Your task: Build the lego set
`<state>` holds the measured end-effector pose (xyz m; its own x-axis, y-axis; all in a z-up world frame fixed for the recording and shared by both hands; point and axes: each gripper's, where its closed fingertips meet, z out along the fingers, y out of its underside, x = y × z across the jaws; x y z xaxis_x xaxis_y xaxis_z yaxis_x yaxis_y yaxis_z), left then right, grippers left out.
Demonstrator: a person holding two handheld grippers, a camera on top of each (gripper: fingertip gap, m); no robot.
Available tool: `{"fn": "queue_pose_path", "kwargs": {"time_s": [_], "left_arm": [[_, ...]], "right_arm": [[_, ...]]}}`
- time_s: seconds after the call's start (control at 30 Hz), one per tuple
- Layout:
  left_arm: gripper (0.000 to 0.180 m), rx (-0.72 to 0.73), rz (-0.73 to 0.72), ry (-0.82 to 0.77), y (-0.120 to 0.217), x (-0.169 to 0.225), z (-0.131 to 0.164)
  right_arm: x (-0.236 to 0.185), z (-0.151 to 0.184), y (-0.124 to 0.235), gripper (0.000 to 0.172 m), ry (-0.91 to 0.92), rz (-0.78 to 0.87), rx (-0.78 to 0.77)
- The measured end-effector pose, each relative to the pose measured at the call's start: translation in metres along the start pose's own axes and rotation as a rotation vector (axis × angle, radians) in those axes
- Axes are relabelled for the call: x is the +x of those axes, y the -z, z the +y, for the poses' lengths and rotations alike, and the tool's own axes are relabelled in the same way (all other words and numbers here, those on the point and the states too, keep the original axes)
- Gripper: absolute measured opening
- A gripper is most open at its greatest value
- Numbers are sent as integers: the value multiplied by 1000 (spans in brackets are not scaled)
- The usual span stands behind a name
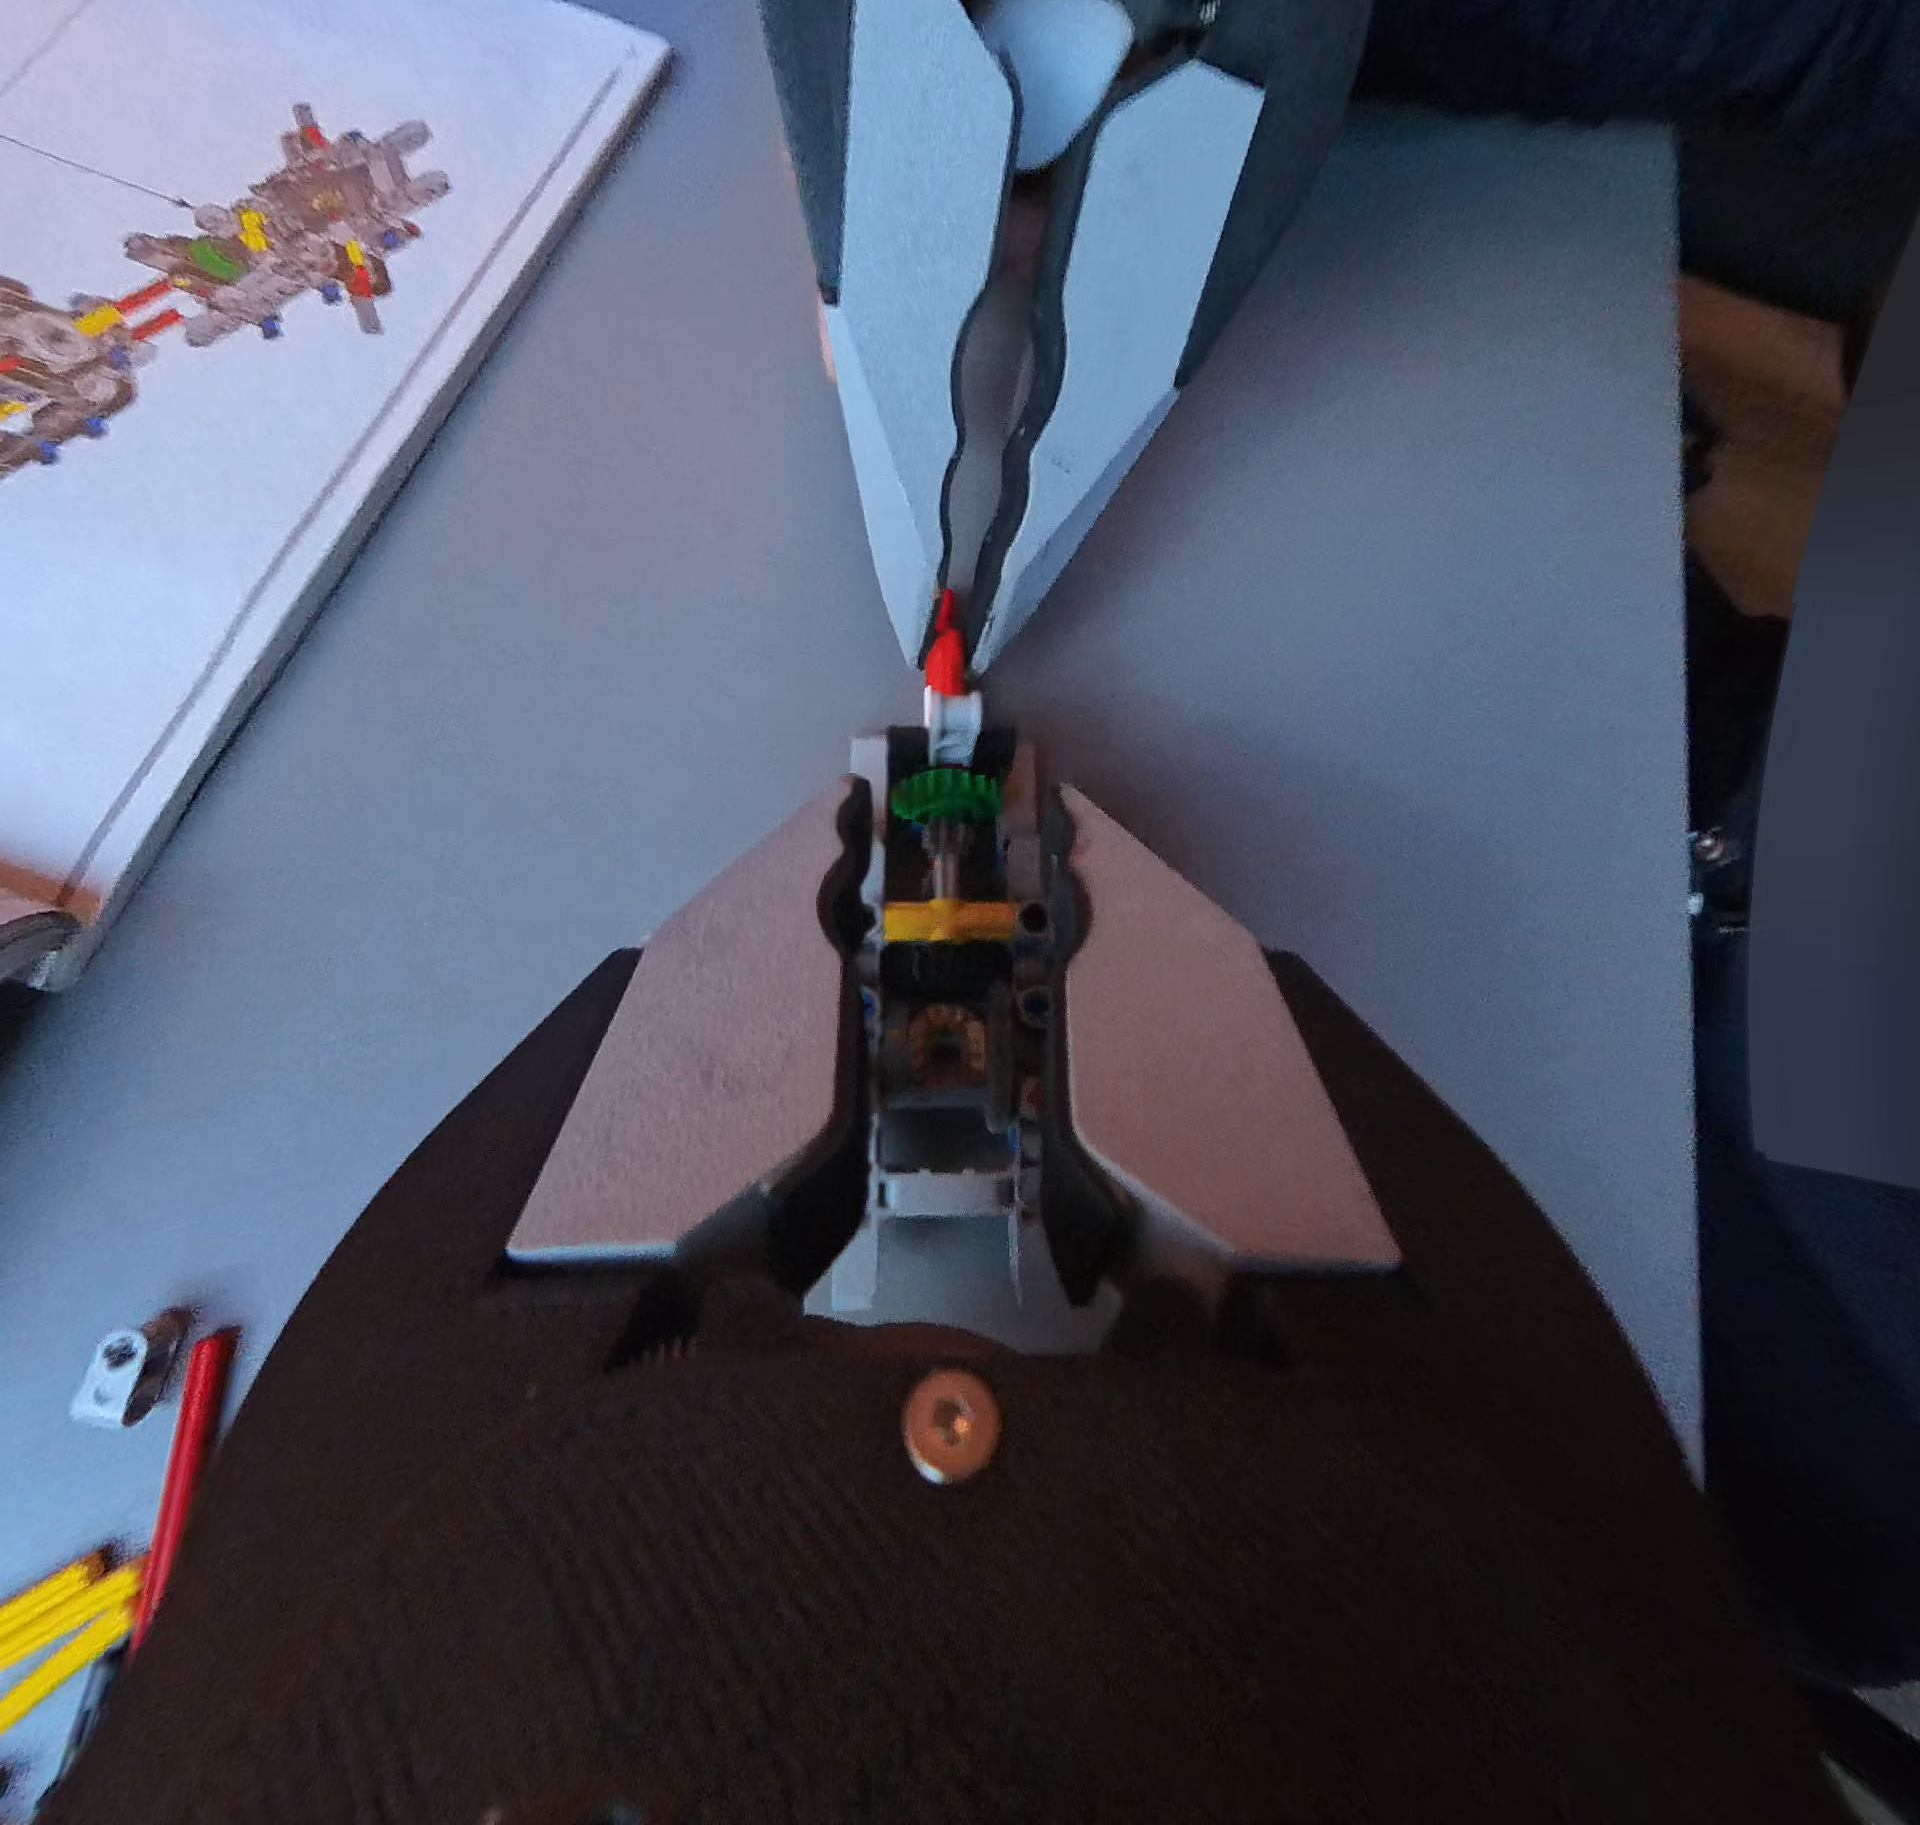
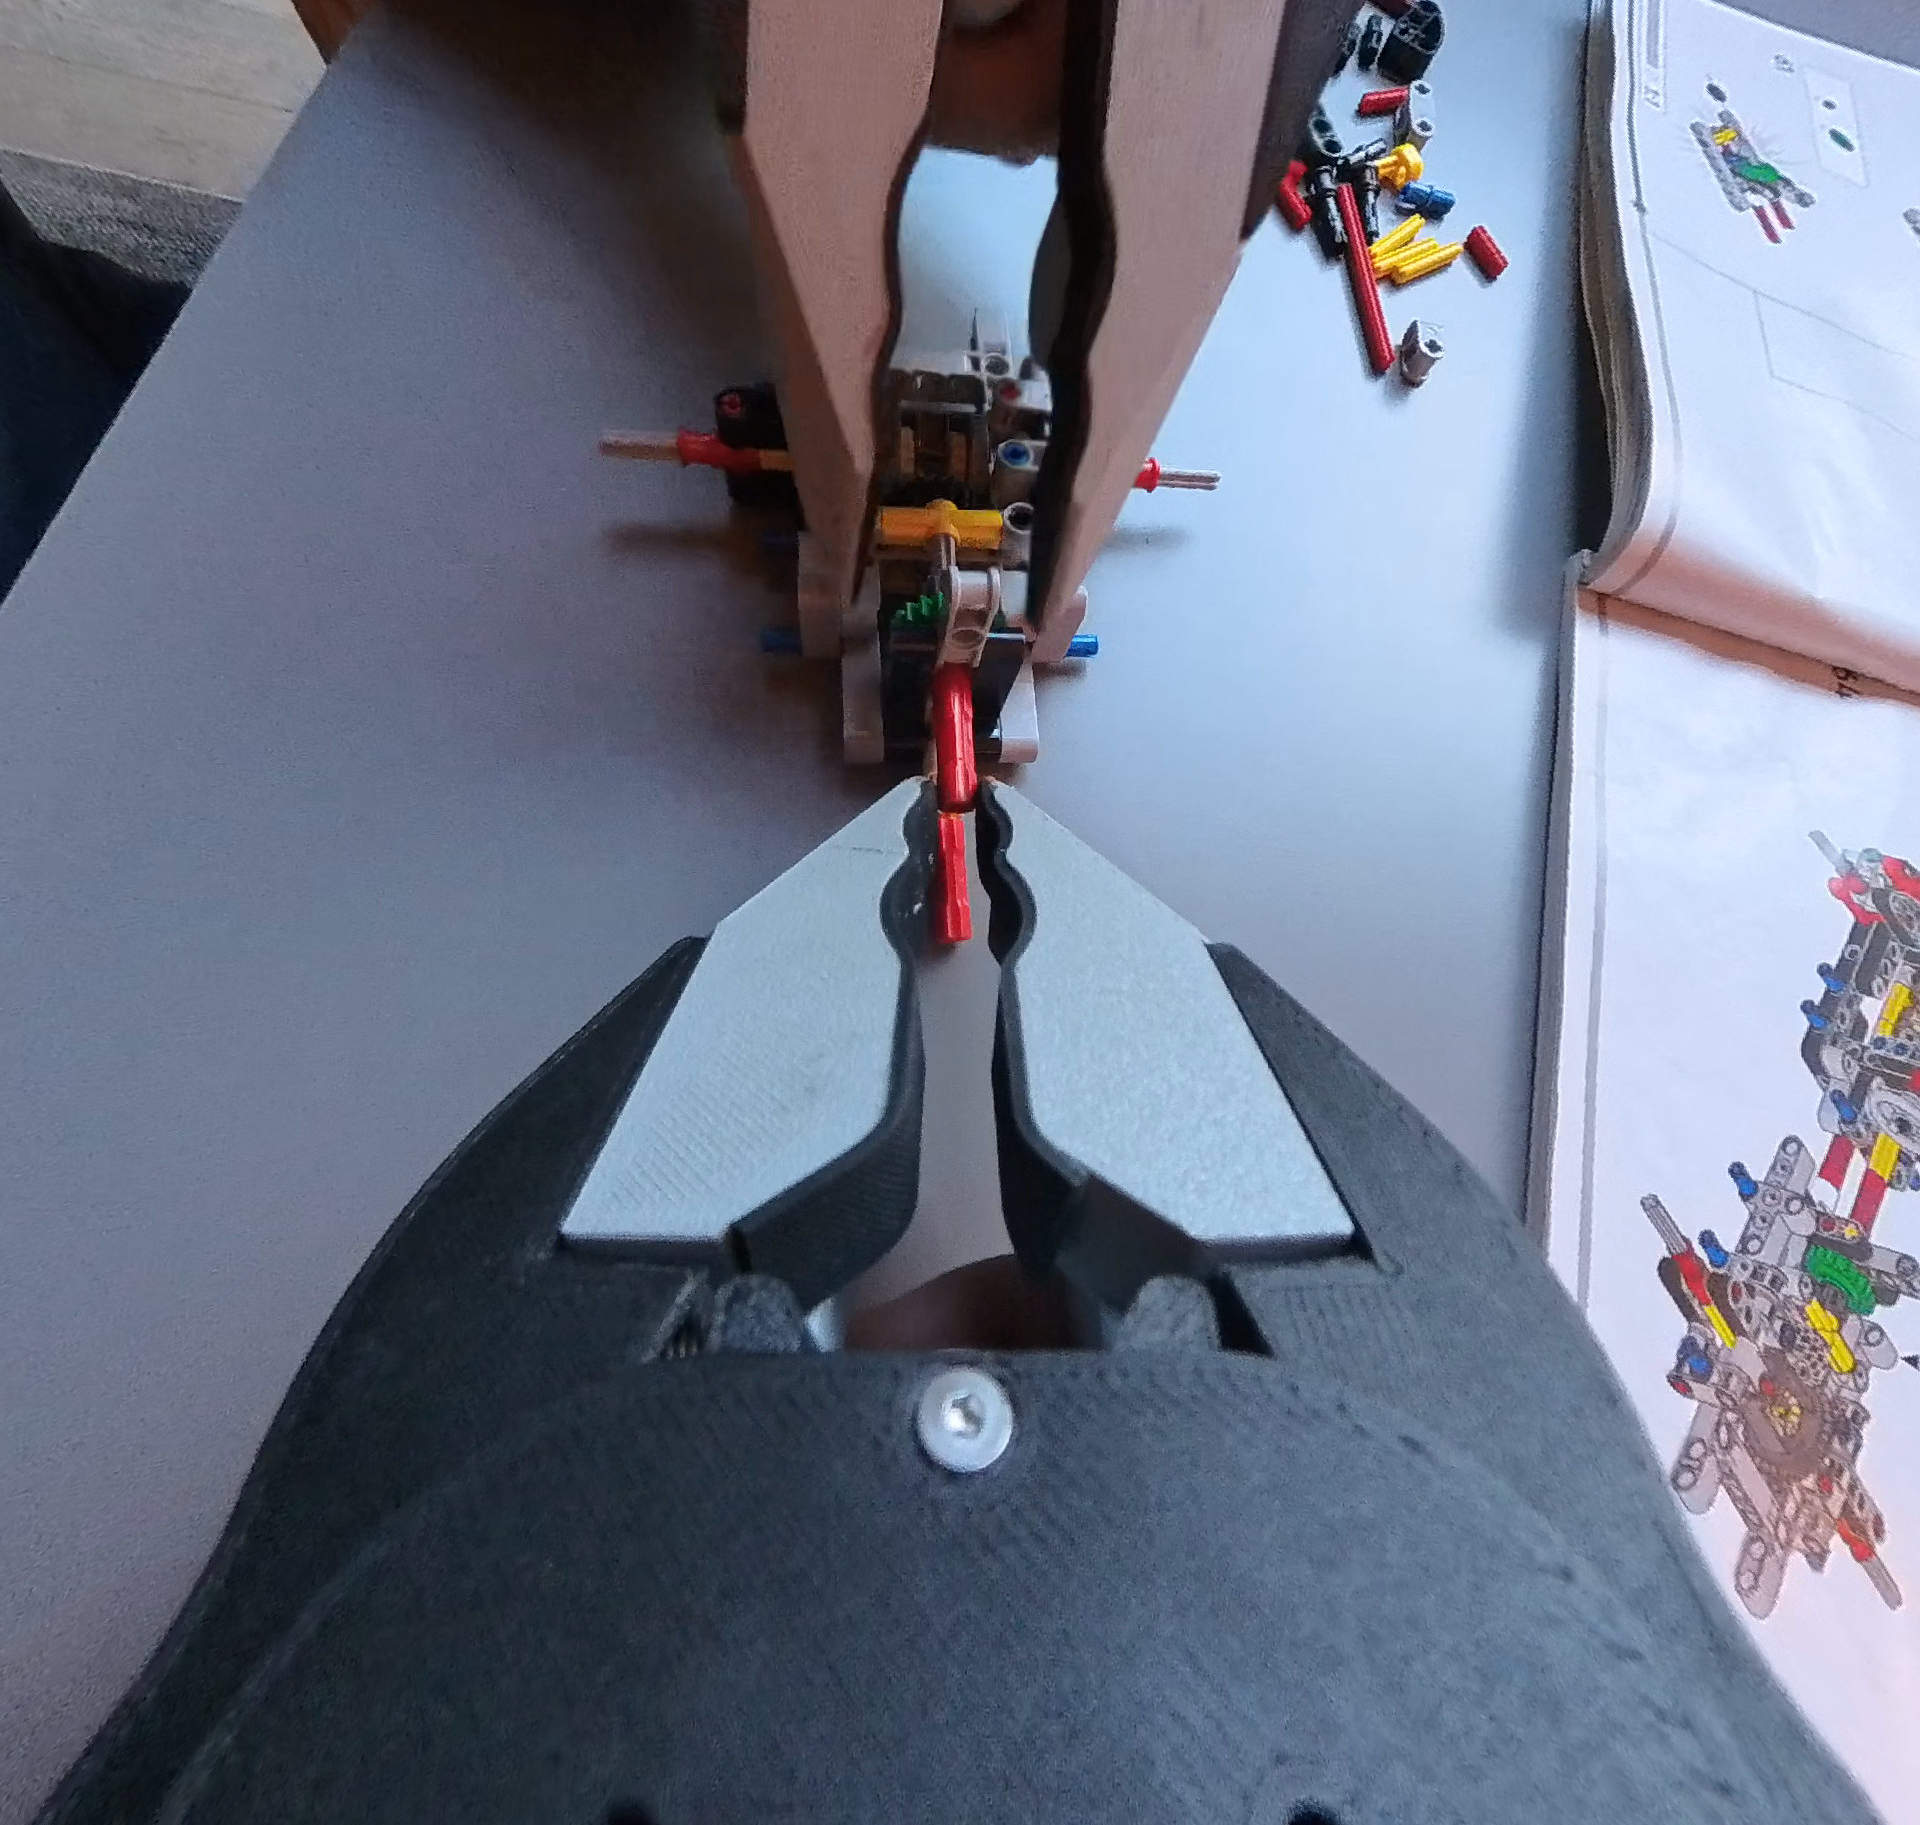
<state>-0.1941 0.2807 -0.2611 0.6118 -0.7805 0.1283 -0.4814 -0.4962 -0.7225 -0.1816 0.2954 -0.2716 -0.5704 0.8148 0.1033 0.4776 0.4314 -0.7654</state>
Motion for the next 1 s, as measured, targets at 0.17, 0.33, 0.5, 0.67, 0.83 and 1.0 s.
{"fn": "queue_pose_path", "kwargs": {"time_s": [0.17,0.33,0.5,0.67,0.83,1.0], "left_arm": [[21,-18,-48,-34,-5,-3,1],[20,-19,-39,-33,-4,-2,1],[20,-23,-46,-40,-4,-2,2],[20,-28,-47,-48,-4,-1,2],[19,-31,-45,-47,-3,-1,3],[19,-50,-48,-59,-1,0,6]], "right_arm": [[-3,0,0,17,-7,-15,2],[2,-1,-5,35,-14,23,2],[10,-16,1,35,-35,56,84],[-2,-22,-13,25,7,30,91],[-2,-23,-16,23,41,41,83],[-3,-24,-18,22,66,39,83]]}}
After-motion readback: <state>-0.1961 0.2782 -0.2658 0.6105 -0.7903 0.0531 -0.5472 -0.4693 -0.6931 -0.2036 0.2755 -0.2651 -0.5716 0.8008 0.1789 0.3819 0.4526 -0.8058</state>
